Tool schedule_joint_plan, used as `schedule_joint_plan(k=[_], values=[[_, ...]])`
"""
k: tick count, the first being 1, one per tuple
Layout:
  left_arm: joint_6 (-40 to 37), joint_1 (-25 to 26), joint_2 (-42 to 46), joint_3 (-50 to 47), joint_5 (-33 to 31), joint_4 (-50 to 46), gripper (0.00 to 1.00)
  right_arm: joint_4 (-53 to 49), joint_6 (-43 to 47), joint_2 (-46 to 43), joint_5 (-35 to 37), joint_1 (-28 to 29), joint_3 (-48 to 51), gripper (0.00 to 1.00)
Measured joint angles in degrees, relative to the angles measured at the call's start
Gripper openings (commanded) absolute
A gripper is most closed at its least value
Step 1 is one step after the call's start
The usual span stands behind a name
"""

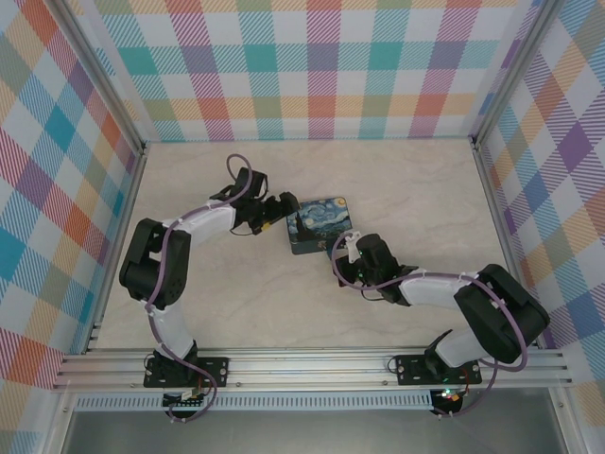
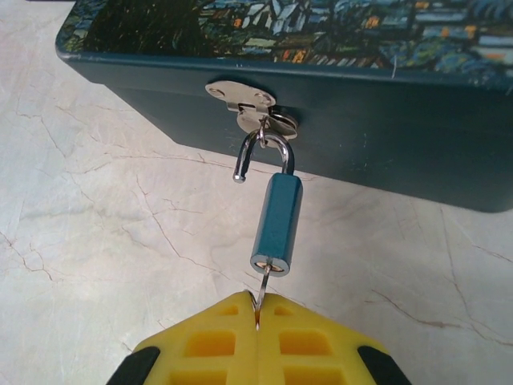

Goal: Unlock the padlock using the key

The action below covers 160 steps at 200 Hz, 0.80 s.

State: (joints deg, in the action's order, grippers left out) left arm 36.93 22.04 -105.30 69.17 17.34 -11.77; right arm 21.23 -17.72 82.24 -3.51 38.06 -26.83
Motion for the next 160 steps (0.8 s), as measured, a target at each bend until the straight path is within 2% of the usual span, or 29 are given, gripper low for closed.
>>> schedule_joint_plan(k=[76,160], values=[[-0.55,0.66,-0.04,-1.73,-1.70,-0.24,0.98,-5.66,-3.17,-1.09,-4.66,-2.73,-1.81,0.00],[1.75,1.44,7.04,-11.74,-3.41,4.39,0.99,-2.97,-9.27,-1.09,-11.72,-7.43,0.11,0.00]])
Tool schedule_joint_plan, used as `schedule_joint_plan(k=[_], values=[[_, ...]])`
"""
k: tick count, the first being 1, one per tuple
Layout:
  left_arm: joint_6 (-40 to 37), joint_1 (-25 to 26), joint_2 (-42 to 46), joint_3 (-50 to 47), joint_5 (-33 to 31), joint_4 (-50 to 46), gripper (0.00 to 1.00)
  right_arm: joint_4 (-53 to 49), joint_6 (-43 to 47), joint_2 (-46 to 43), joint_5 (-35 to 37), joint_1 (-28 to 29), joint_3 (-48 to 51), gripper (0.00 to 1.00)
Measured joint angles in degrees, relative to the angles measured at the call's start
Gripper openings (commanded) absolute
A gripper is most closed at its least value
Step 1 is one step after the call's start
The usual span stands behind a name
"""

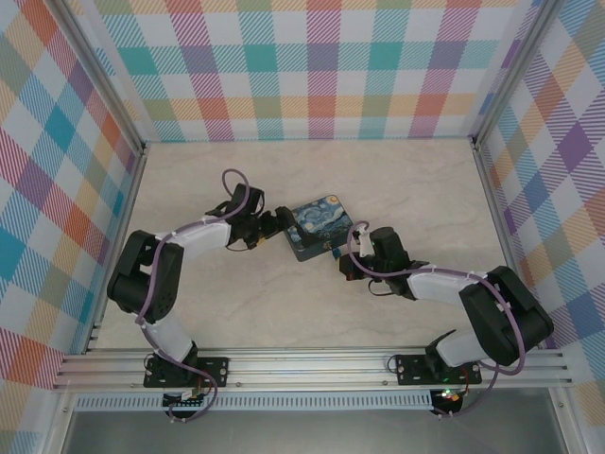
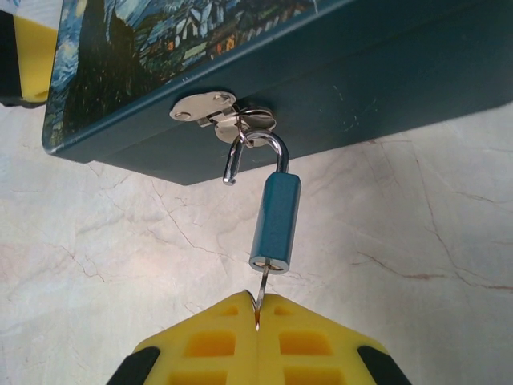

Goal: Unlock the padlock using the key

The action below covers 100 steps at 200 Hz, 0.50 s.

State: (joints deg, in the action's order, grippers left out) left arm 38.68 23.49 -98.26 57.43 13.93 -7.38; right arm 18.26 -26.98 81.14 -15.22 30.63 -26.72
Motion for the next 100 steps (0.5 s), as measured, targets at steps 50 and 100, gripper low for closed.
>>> schedule_joint_plan(k=[50,100], values=[[1.16,0.13,2.47,-2.62,-0.94,0.04,0.99,2.97,-1.29,0.52,-3.15,-1.97,1.66,0.00],[2.01,0.44,2.89,-2.93,-1.62,0.02,1.00,4.52,-1.68,3.34,-6.19,-2.95,1.66,0.00]])
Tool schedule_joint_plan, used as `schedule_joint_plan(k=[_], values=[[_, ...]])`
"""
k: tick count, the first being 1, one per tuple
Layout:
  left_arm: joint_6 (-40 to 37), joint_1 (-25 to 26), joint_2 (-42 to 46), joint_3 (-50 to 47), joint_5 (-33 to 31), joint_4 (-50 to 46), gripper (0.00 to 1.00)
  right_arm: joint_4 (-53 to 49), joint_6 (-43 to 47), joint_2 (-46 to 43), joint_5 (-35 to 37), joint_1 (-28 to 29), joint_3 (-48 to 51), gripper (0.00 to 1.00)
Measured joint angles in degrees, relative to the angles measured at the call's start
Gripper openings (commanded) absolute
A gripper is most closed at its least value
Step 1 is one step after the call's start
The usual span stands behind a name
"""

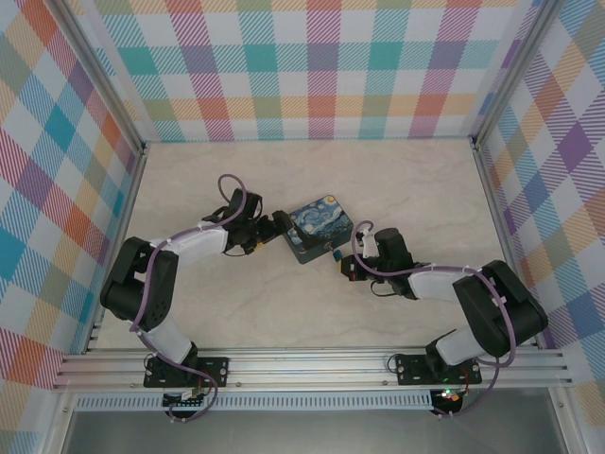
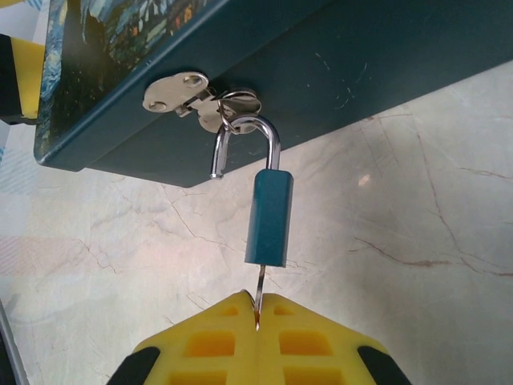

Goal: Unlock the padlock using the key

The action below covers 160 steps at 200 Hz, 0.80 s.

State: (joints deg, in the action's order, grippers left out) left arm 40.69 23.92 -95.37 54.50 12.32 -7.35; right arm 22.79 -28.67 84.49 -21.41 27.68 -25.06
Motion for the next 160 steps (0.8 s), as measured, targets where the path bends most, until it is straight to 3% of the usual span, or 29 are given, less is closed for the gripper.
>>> schedule_joint_plan(k=[43,78,160], values=[[0.39,0.02,0.39,-0.44,-0.20,0.04,1.00,1.25,-0.57,2.23,-1.84,-0.79,0.00,0.01],[0.46,0.11,0.74,-0.79,-0.46,0.04,1.00,0.98,-1.05,2.86,-2.10,-1.11,0.00,0.19],[0.70,0.79,1.75,-1.53,-1.95,-0.04,1.00,-5.90,1.92,-1.68,-0.61,-1.99,0.24,0.43]])
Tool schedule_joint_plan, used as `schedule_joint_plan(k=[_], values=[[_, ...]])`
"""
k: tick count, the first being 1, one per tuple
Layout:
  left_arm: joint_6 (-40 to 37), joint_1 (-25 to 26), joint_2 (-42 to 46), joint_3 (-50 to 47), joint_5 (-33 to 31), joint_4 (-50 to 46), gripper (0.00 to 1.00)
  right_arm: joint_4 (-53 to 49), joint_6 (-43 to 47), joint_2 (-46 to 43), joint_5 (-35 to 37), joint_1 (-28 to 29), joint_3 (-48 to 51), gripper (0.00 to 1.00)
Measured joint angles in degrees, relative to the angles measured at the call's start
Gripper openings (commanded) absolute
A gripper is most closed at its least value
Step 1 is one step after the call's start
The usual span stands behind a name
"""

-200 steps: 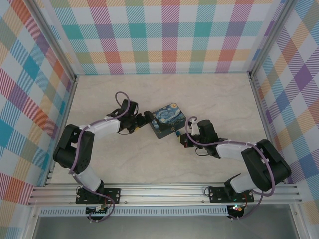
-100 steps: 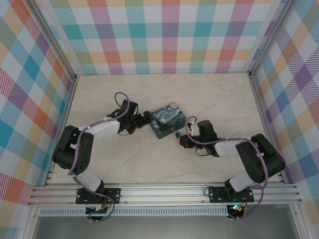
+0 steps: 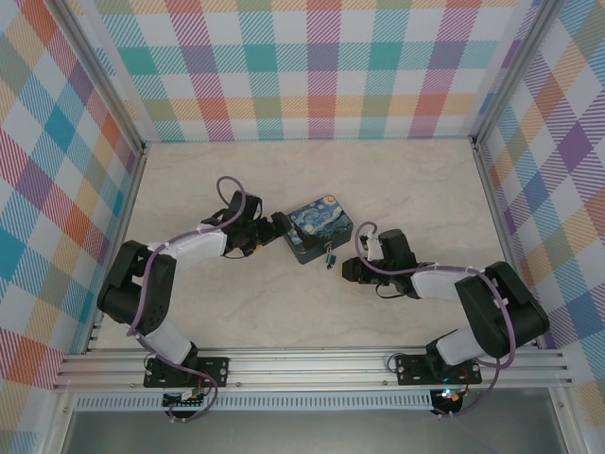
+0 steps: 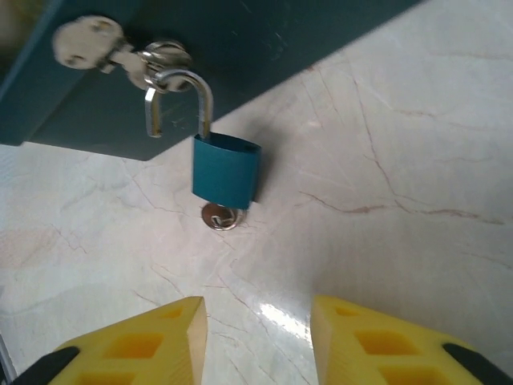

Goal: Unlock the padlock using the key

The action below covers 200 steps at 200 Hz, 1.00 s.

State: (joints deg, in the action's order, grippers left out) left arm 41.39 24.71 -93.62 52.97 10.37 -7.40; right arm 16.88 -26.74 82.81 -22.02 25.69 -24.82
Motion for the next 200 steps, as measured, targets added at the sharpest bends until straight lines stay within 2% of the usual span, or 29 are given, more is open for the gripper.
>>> schedule_joint_plan(k=[33,57,130,159,200], values=[[0.85,1.16,0.39,-0.28,-1.22,0.02,1.00,2.73,0.87,-1.22,-1.64,-0.24,0.04,0.48],[1.29,2.01,0.48,-0.42,-1.68,0.04,1.00,7.39,1.14,-0.68,-3.30,-0.24,0.20,0.60],[2.19,2.89,0.50,-0.68,-2.08,0.46,1.00,19.39,-1.77,8.17,-7.04,-0.24,0.07,0.78],[2.19,3.02,0.50,-0.68,-2.12,0.46,1.00,21.99,-3.10,10.91,-8.52,-0.24,-1.16,0.81],[2.16,3.02,0.50,-0.68,-2.12,0.46,1.00,23.02,-3.30,12.94,-8.72,-0.24,-3.80,0.81]])
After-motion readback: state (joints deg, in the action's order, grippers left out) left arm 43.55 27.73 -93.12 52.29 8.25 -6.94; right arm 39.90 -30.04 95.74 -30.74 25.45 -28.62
